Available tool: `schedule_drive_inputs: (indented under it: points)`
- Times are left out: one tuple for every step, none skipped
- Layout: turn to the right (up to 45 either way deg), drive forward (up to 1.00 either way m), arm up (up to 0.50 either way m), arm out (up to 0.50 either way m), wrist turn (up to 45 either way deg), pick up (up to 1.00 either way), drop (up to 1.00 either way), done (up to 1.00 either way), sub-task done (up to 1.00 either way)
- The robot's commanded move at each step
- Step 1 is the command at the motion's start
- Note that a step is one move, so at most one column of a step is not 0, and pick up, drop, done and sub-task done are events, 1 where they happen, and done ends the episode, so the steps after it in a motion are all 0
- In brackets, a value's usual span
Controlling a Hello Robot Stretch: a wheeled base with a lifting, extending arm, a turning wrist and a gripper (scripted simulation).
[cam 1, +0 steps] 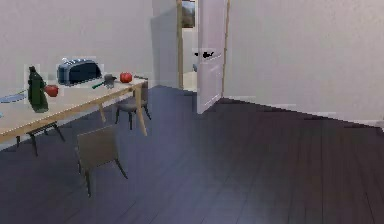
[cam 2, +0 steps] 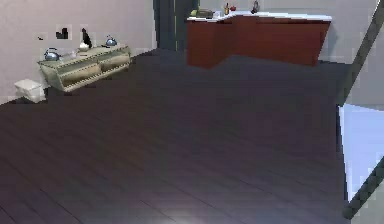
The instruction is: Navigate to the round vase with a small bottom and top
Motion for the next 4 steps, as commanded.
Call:
schedule_drive_inputs:
  points:
    - [-3.0, 0.00, 0.00, 0.00, 0.0, 0.00, 0.00, 0.00, 0.00]
    - [0.0, 1.00, 0.00, 0.00, 0.0, 0.00, 0.00, 0.00, 0.00]
    - [0.0, 1.00, 0.00, 0.00, 0.0, 0.00, 0.00, 0.00, 0.00]
    - [0.0, 1.00, 0.00, 0.00, 0.0, 0.00, 0.00, 0.00, 0.00]
